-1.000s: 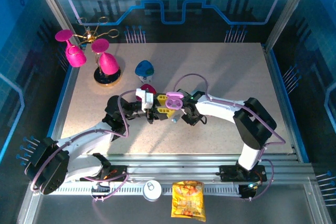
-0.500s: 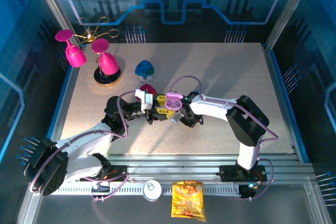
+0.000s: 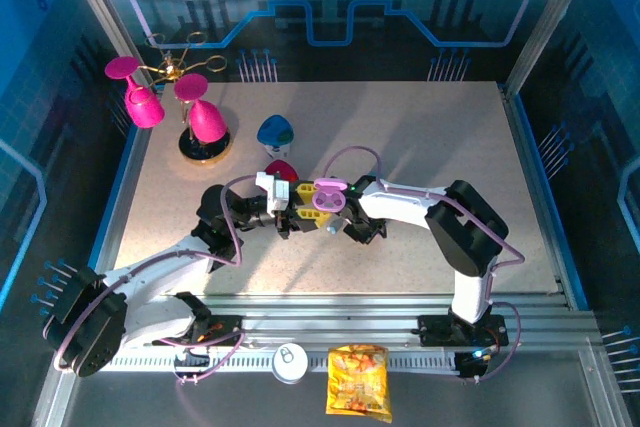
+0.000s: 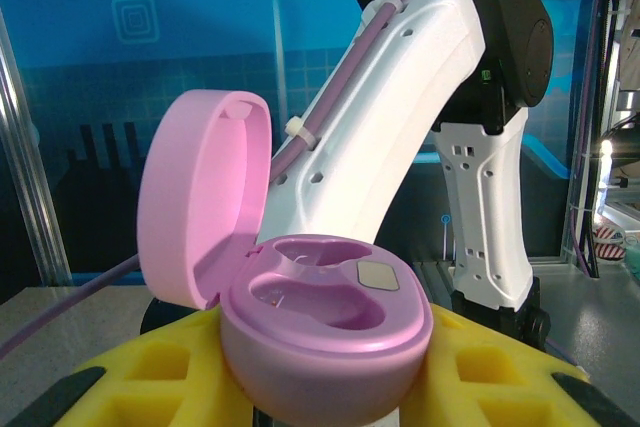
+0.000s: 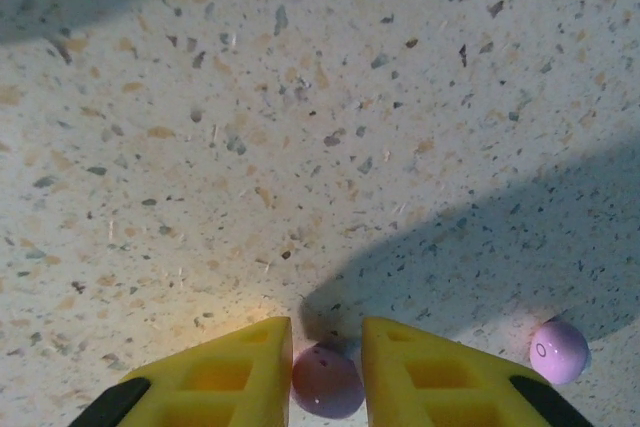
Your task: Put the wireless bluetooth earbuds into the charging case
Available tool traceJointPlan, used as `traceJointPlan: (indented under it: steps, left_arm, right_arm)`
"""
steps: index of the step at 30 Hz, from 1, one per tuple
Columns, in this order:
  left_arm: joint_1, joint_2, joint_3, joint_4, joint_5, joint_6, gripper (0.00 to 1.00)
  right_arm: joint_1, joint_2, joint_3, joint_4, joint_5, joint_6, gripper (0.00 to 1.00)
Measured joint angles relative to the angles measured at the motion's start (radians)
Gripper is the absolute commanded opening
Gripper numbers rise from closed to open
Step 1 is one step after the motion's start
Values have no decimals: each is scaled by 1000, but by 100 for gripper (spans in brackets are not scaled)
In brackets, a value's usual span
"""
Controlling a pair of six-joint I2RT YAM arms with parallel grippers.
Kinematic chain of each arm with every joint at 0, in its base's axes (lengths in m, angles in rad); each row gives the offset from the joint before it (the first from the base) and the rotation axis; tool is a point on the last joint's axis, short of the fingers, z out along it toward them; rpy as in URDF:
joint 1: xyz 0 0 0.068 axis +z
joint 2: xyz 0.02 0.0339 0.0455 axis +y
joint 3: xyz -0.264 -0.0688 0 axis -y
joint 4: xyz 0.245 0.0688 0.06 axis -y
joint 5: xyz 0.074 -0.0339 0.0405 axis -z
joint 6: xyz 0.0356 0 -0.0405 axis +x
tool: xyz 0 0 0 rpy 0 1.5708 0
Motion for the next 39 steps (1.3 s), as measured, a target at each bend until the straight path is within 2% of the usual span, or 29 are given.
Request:
traceJointPlan:
  steps: [12, 18, 24, 39]
  left_arm:
    - [0, 0, 0, 0, 0, 0, 33]
    - [0, 0, -4, 1, 0, 0, 33]
    - [0, 0, -10, 0, 0, 0, 33]
    - [0, 0, -10, 0, 0, 18, 33]
  right_arm:
    - [0, -4, 0, 1, -3, -21, 27]
    - [0, -66, 0, 7, -30, -42, 37]
    - [-1, -80, -1, 10, -47, -60, 30]
    - [5, -79, -19, -22, 6, -101, 30]
